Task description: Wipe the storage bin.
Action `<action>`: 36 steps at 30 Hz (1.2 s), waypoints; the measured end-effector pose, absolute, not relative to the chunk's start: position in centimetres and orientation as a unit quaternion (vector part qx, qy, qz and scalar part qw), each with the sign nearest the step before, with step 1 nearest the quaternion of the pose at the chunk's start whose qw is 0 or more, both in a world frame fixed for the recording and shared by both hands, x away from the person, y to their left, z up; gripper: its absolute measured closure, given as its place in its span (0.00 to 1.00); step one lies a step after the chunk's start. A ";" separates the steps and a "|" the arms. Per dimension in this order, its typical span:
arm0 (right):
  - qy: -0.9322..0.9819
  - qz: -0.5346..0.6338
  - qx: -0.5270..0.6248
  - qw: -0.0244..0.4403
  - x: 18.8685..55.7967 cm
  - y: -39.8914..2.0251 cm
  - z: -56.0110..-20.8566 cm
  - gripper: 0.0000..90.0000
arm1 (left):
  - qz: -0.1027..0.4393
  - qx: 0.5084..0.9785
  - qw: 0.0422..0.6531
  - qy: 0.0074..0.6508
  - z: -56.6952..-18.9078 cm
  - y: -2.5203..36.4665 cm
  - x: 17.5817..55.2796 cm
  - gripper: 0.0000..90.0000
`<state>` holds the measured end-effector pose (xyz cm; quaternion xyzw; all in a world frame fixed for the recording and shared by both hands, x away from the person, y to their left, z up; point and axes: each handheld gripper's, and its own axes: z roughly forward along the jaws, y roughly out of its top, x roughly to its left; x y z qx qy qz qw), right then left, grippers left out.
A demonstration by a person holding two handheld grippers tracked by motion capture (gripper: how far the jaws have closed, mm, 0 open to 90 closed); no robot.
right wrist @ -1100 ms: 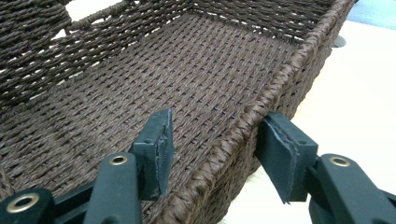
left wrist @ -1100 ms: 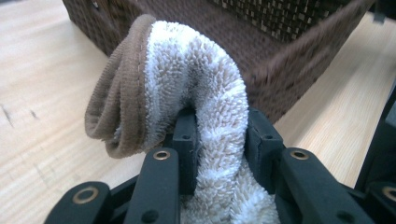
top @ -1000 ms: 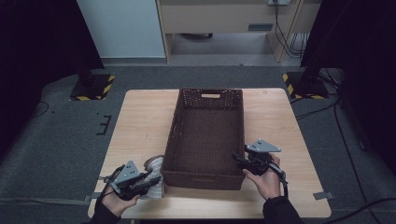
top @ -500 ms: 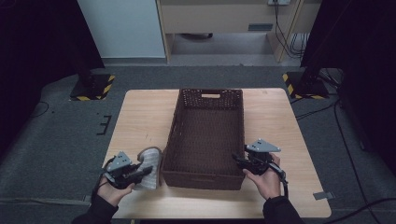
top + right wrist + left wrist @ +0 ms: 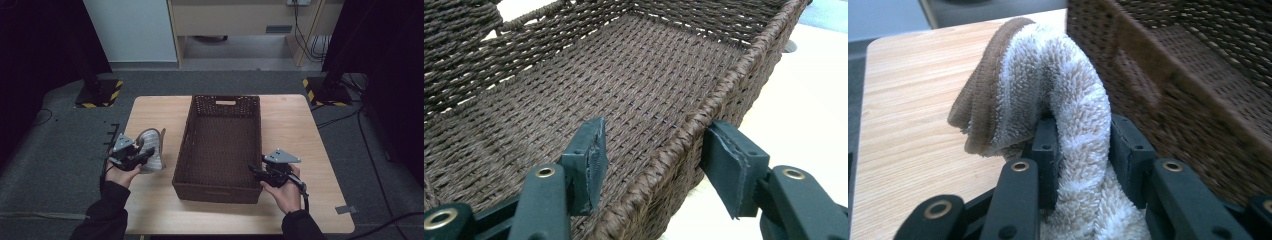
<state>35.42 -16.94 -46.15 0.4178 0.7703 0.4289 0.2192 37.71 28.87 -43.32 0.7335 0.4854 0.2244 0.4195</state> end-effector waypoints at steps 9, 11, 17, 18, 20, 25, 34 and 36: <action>0.768 0.434 0.418 0.216 35.4 -17.0 -46.2 0.48 | 0.236 0.724 0.384 0.522 -45.5 30.2 39.3 0.73; 0.768 0.434 0.418 0.217 35.5 -17.0 -46.2 0.48 | 0.238 0.725 0.373 0.528 -46.1 30.6 39.5 0.73; 0.768 0.433 0.418 0.219 35.4 -17.0 -46.2 0.48 | 0.232 0.725 0.359 0.540 -47.3 31.6 40.0 0.73; 0.768 0.433 0.418 0.218 35.4 -17.0 -46.2 0.48 | 0.229 0.728 0.356 0.539 -47.5 31.7 40.1 0.73; 0.768 0.434 0.418 0.218 35.4 -17.0 -46.2 0.48 | 0.231 0.730 0.350 0.540 -47.7 31.7 40.2 0.72; 0.764 0.437 0.421 0.218 35.4 -17.0 -46.3 0.48 | 0.227 0.739 0.331 0.541 -48.7 31.8 40.4 0.70; 0.765 0.436 0.420 0.220 35.4 -17.0 -46.3 0.49 | 0.216 0.733 0.344 0.546 -49.0 32.0 40.4 0.57; 0.766 0.433 0.419 0.223 35.4 -17.0 -46.2 0.49 | 0.218 0.730 0.345 0.547 -48.8 31.9 40.3 0.53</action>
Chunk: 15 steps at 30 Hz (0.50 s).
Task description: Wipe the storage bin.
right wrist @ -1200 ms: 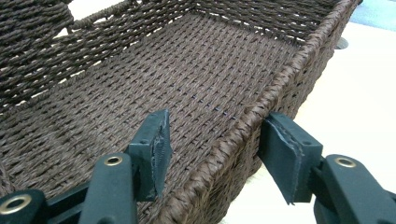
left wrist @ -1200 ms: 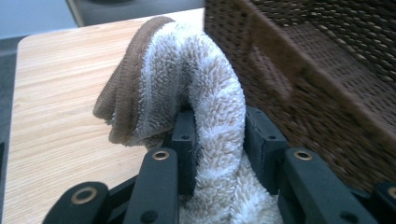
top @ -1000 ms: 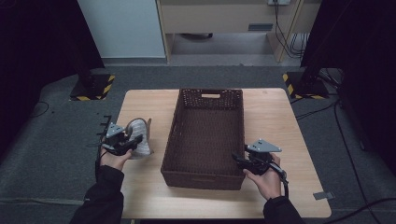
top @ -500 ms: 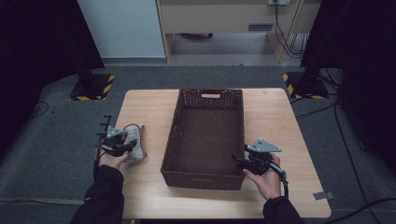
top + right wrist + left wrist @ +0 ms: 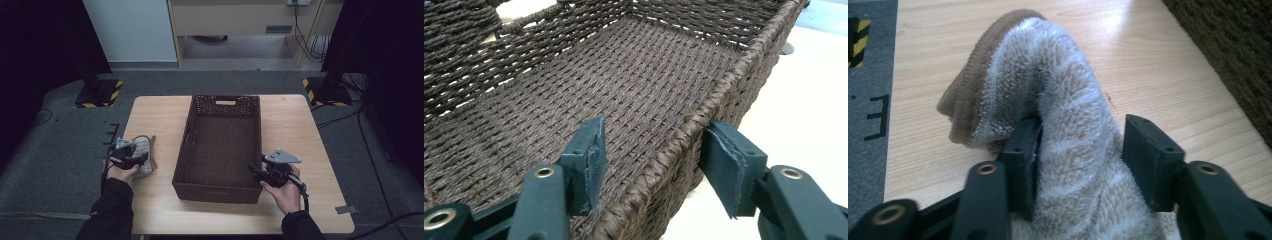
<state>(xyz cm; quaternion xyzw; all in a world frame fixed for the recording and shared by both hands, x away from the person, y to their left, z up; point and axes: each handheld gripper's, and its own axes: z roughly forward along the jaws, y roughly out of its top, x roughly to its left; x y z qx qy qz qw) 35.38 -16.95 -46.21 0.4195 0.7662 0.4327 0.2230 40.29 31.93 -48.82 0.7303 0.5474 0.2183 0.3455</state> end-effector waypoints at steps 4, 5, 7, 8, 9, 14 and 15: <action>0.766 0.432 0.421 0.222 35.4 -17.0 -46.1 0.53 | 0.223 0.728 0.353 0.544 -48.3 31.9 40.1 0.48; 0.767 0.430 0.421 0.224 35.4 -17.0 -46.1 0.55 | 0.223 0.728 0.354 0.543 -48.2 32.0 40.1 0.48; 0.767 0.430 0.420 0.224 35.6 -17.1 -46.1 0.55 | 0.223 0.726 0.355 0.545 -48.1 32.0 40.0 0.46; 0.768 0.429 0.419 0.225 35.6 -17.2 -46.0 0.56 | 0.225 0.725 0.357 0.544 -48.0 32.1 40.0 0.45; 0.768 0.428 0.419 0.225 35.6 -17.2 -46.0 0.56 | 0.226 0.722 0.361 0.545 -47.8 32.2 39.9 0.45; 0.767 0.426 0.423 0.226 35.7 -17.4 -46.0 0.59 | 0.228 0.718 0.367 0.546 -47.4 32.5 39.7 0.44; 0.769 0.425 0.422 0.226 35.8 -17.5 -46.0 0.59 | 0.227 0.718 0.367 0.545 -47.4 32.5 39.6 0.44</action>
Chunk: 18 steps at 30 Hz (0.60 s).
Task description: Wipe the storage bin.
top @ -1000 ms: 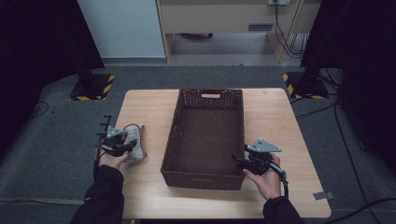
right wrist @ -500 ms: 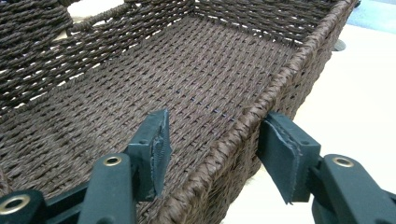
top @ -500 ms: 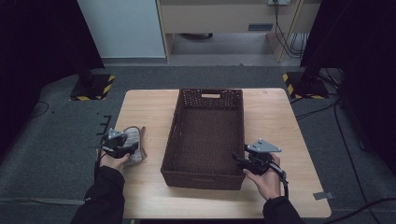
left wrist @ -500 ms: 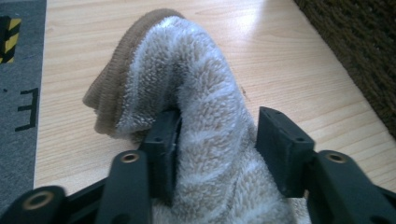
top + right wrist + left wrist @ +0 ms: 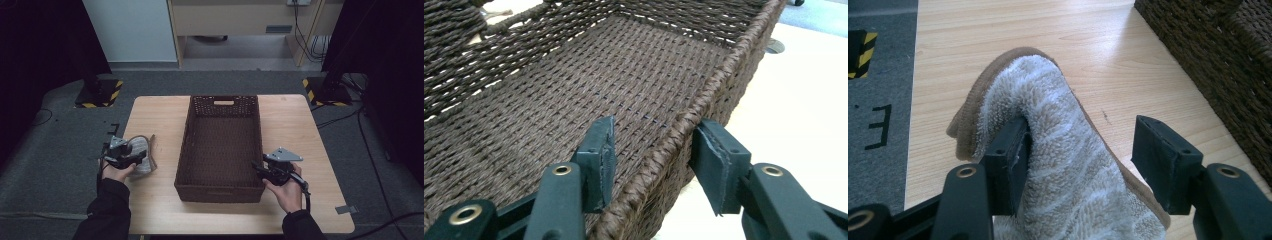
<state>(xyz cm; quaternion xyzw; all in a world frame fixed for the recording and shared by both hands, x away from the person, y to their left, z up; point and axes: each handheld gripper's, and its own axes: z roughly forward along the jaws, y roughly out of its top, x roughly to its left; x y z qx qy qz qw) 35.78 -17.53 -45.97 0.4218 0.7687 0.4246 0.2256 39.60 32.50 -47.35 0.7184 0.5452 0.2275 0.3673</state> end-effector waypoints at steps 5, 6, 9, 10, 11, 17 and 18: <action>0.768 0.423 0.424 0.227 35.9 -17.8 -45.9 0.61 | 0.227 0.715 0.372 0.547 -47.2 32.7 39.4 0.44; 0.768 0.422 0.424 0.228 35.9 -17.8 -45.9 0.62 | 0.226 0.715 0.372 0.547 -47.2 32.7 39.4 0.44; 0.767 0.422 0.426 0.229 36.0 -17.9 -45.9 0.62 | 0.226 0.717 0.373 0.543 -47.0 32.7 39.3 0.44; 0.767 0.421 0.426 0.229 36.0 -17.9 -45.9 0.63 | 0.225 0.717 0.374 0.543 -46.9 32.6 39.3 0.44; 0.767 0.420 0.427 0.229 36.0 -18.0 -45.9 0.63 | 0.225 0.717 0.375 0.542 -46.9 32.6 39.3 0.44; 0.769 0.413 0.427 0.236 36.1 -18.4 -45.7 0.71 | 0.222 0.717 0.380 0.541 -46.9 32.3 39.2 0.44; 0.769 0.415 0.427 0.233 36.2 -18.5 -45.7 0.73 | 0.221 0.717 0.381 0.540 -46.7 32.2 39.2 0.44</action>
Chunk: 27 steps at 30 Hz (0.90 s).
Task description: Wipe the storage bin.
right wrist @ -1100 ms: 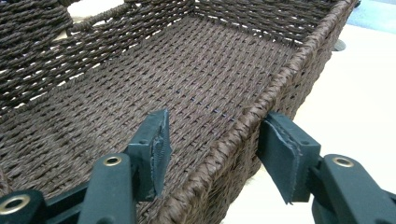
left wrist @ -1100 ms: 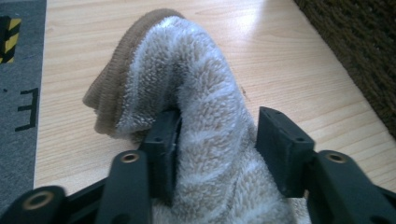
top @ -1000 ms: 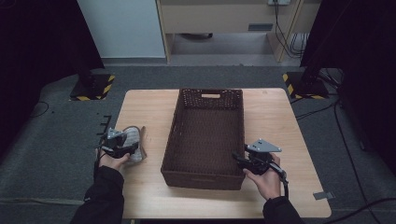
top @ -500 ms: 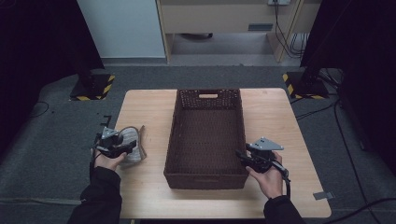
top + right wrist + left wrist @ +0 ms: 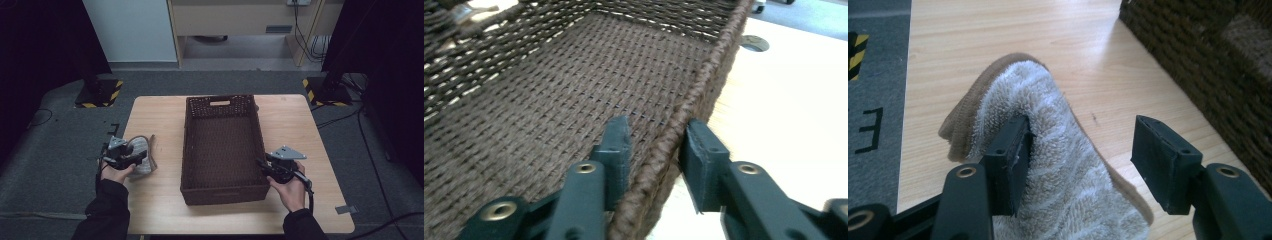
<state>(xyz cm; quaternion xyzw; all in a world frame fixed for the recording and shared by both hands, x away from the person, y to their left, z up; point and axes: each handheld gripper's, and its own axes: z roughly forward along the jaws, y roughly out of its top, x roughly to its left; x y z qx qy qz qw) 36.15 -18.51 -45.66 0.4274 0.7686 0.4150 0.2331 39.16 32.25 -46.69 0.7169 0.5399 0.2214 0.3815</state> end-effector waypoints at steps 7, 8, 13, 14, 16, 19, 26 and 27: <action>0.770 0.411 0.427 0.237 36.3 -18.9 -45.6 0.76 | 0.219 0.721 0.402 0.520 -45.5 30.7 38.8 0.44; 0.770 0.412 0.427 0.235 36.4 -18.9 -45.6 0.76 | 0.218 0.723 0.404 0.516 -45.4 30.4 38.8 0.44; 0.771 0.410 0.428 0.233 36.4 -18.9 -45.6 0.76 | 0.215 0.734 0.412 0.496 -44.9 29.0 38.6 0.44; 0.770 0.411 0.428 0.234 36.4 -18.9 -45.6 0.75 | 0.214 0.735 0.413 0.493 -44.9 28.8 38.6 0.44; 0.770 0.412 0.426 0.237 36.4 -18.9 -45.6 0.75 | 0.212 0.739 0.414 0.486 -45.0 28.7 38.5 0.44; 0.771 0.411 0.424 0.238 36.3 -18.9 -45.6 0.75 | 0.209 0.733 0.402 0.508 -45.8 29.8 38.5 0.46; 0.771 0.413 0.420 0.242 36.3 -19.0 -45.7 0.73 | 0.210 0.722 0.408 0.517 -45.4 30.6 38.4 0.45; 0.772 0.413 0.420 0.240 36.3 -19.0 -45.6 0.72 | 0.210 0.724 0.411 0.513 -45.2 30.4 38.3 0.45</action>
